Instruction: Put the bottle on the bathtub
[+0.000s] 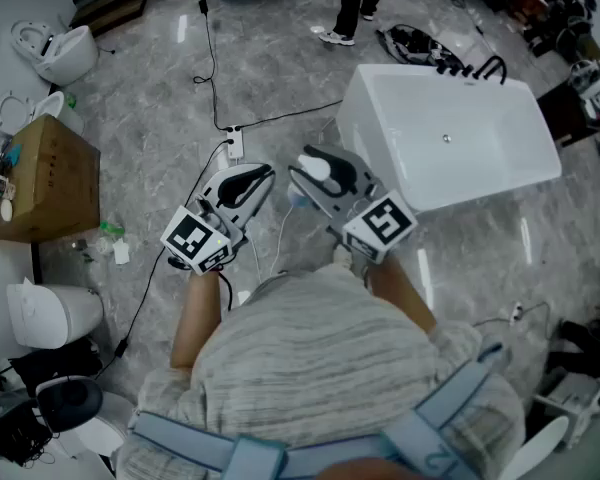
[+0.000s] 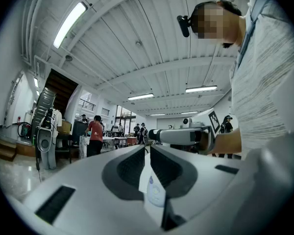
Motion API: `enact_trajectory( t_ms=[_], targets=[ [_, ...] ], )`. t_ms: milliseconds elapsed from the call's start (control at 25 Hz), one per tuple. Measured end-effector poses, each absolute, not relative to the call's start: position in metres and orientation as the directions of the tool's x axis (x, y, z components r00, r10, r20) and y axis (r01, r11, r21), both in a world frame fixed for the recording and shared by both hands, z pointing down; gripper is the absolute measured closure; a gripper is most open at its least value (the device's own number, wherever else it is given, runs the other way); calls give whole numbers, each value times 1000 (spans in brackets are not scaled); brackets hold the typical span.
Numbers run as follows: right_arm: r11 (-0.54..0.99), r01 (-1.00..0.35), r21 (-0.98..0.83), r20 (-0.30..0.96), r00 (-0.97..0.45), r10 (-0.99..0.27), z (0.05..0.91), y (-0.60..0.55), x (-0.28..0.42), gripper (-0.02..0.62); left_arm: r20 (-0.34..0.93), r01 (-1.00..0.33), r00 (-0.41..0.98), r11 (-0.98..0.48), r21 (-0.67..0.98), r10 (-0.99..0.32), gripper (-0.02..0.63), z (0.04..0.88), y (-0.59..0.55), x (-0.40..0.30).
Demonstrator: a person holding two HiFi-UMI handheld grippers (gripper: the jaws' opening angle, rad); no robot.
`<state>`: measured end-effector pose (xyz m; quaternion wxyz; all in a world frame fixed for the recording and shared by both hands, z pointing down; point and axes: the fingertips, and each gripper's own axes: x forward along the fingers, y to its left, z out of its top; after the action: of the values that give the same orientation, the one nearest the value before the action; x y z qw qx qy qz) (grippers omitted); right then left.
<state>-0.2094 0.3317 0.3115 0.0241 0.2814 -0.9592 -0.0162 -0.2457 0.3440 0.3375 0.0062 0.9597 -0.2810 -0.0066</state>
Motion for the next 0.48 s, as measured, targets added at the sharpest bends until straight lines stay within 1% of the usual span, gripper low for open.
enact_trajectory(
  t_ms=[480],
  targets=[
    [836,-548,25,29,-836,-548,320,334,-213,436,-2,-556,831,-830,29,-557,588,349,349,-255]
  ],
)
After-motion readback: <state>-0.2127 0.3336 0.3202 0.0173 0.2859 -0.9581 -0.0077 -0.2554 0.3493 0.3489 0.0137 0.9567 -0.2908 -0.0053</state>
